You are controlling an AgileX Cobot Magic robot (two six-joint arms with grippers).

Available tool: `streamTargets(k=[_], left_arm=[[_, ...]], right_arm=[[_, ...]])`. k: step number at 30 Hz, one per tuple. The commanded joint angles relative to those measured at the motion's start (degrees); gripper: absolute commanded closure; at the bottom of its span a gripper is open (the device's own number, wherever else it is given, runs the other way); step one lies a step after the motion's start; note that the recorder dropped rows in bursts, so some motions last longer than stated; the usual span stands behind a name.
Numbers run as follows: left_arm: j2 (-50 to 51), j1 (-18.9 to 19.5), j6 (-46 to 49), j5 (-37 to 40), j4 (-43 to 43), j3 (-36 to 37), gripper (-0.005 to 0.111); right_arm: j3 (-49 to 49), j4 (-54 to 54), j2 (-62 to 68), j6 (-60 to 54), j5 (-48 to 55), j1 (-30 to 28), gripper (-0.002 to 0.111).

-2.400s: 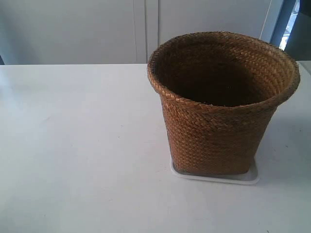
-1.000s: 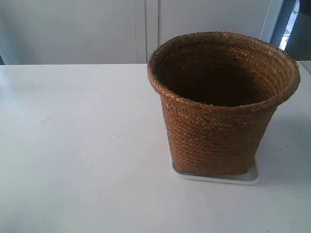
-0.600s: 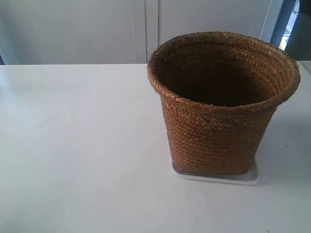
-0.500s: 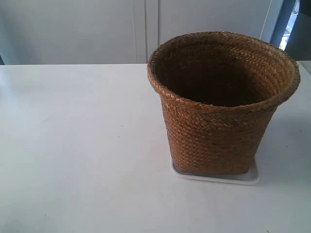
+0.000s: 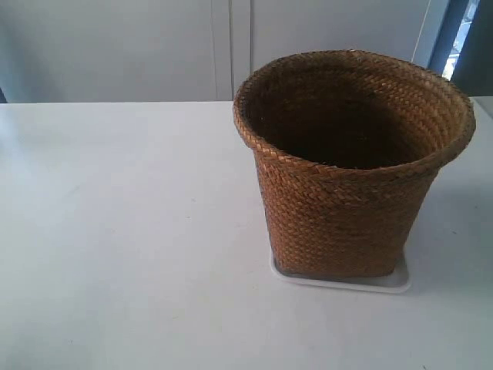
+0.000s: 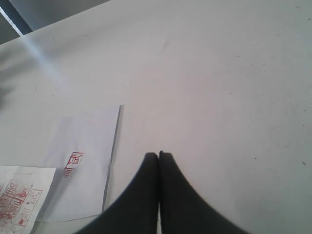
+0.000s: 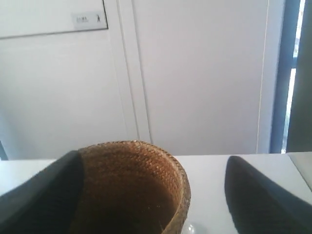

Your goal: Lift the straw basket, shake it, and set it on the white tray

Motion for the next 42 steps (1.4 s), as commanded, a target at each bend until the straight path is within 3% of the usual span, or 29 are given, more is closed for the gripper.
streamTargets(k=[1, 8, 17, 26, 31, 42], left_arm=[[-0.28, -0.32, -0.02, -0.12, -0.62, 0.36, 0.107], [-0.28, -0.32, -0.02, -0.12, -0.62, 0.36, 0.107], [-0.28, -0.32, -0.02, -0.12, -0.62, 0.36, 0.107], [-0.28, -0.32, -0.02, -0.12, -0.62, 0.36, 0.107], [-0.28, -0.32, -0.02, -0.12, -0.62, 0.36, 0.107], [-0.28, -0.32, -0.02, -0.12, -0.62, 0.36, 0.107]], right_arm=[[5.6, 0.16, -8.09, 2.22, -3.54, -3.74, 0.034], [10.11, -0.44, -19.48, 1.4, -3.1, -6.58, 0.034], [10.36, -0.86, -21.08, 1.67, 1.01, -6.58, 0.034], [18.06, -0.86, -25.16, 4.34, -1.08, -6.79, 0.034], [24.45, -0.19, -28.3, 4.13, -7.84, -6.79, 0.034], [32.91, 5.09, -28.57, -8.7, -12.28, -6.79, 0.034]])
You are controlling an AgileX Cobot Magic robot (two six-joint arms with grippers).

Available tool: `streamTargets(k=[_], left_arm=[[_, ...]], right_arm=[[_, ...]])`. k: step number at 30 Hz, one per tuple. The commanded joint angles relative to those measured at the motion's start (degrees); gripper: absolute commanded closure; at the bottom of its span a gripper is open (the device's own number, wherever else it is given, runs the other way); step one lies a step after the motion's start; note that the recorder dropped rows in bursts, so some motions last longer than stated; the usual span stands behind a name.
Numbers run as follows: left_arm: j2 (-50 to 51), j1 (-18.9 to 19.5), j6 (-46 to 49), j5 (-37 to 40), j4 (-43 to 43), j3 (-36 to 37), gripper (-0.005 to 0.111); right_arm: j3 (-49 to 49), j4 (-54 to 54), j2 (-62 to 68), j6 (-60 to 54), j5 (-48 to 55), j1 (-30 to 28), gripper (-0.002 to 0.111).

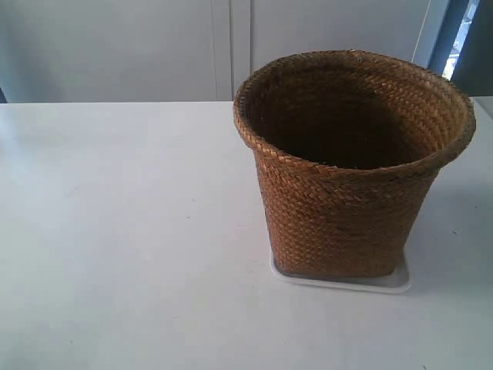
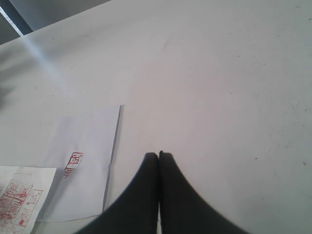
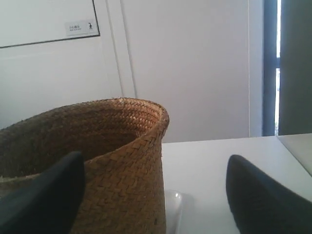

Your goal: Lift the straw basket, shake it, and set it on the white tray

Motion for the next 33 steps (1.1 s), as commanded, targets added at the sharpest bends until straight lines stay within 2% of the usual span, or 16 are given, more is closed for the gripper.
streamTargets(k=[1, 17, 24, 33], left_arm=[[-0.28, -0.32, -0.02, -0.01, -0.62, 0.27, 0.107], [-0.28, -0.32, -0.02, -0.01, -0.62, 0.27, 0.107], [-0.28, -0.32, -0.02, -0.01, -0.62, 0.27, 0.107], [-0.28, -0.32, -0.02, -0.01, -0.62, 0.27, 0.107]], right_arm=[[2.0, 1.11, -0.55, -5.06, -1.74, -0.17, 0.034], [3.02, 1.45, -2.04, -10.33, -1.2, -0.17, 0.034], [7.86, 11.68, -2.04, -28.96, -1.61, -0.17, 0.034], [12.12, 12.71, -2.04, -28.31, -2.23, -0.17, 0.034]])
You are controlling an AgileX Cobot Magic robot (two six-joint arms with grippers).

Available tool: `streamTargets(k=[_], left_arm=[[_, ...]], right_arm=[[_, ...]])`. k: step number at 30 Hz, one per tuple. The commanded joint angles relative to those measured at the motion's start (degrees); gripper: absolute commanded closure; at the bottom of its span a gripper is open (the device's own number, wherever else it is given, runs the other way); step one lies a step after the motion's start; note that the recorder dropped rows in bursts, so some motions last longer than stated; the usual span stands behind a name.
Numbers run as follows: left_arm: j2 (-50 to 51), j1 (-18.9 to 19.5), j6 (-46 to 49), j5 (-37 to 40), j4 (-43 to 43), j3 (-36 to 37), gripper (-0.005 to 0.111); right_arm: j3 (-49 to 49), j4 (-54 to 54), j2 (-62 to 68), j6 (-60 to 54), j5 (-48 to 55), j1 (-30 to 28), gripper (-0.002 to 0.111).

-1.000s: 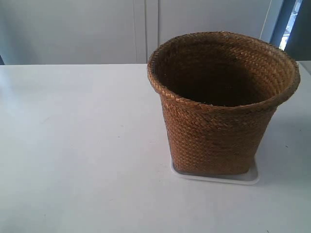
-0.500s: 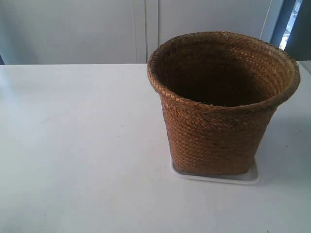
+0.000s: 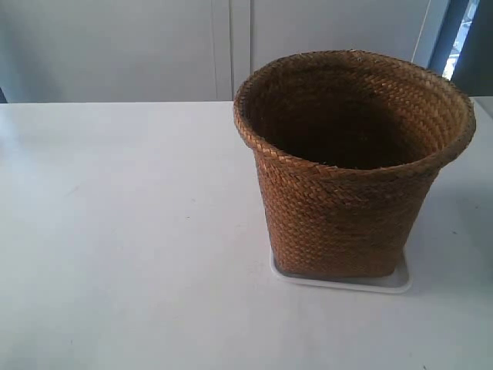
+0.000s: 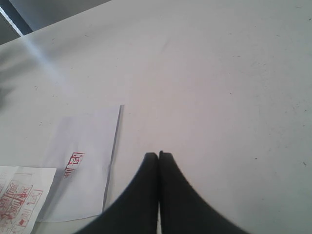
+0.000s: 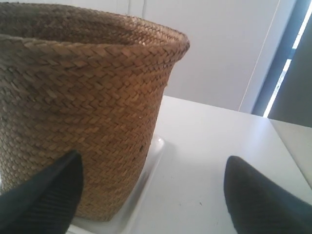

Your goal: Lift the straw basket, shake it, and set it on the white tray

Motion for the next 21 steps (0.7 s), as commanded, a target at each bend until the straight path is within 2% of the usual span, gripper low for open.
streamTargets(k=[1, 11, 18, 21], left_arm=[[-0.28, -0.32, -0.02, -0.01, -0.62, 0.27, 0.107], [-0.28, -0.32, -0.02, -0.01, -0.62, 0.27, 0.107], [-0.28, -0.32, -0.02, -0.01, -0.62, 0.27, 0.107], [-0.28, -0.32, -0.02, -0.01, -0.62, 0.27, 0.107]], right_arm=[[1.53, 0.31, -0.33, -0.57, -1.09, -0.17, 0.034], [3.42, 0.31, -0.33, -0.57, -1.37, -0.17, 0.034], [3.42, 0.54, -0.33, -0.57, 2.62, -0.17, 0.034], [3.42, 0.54, -0.33, -0.45, 7.86, -0.17, 0.034]])
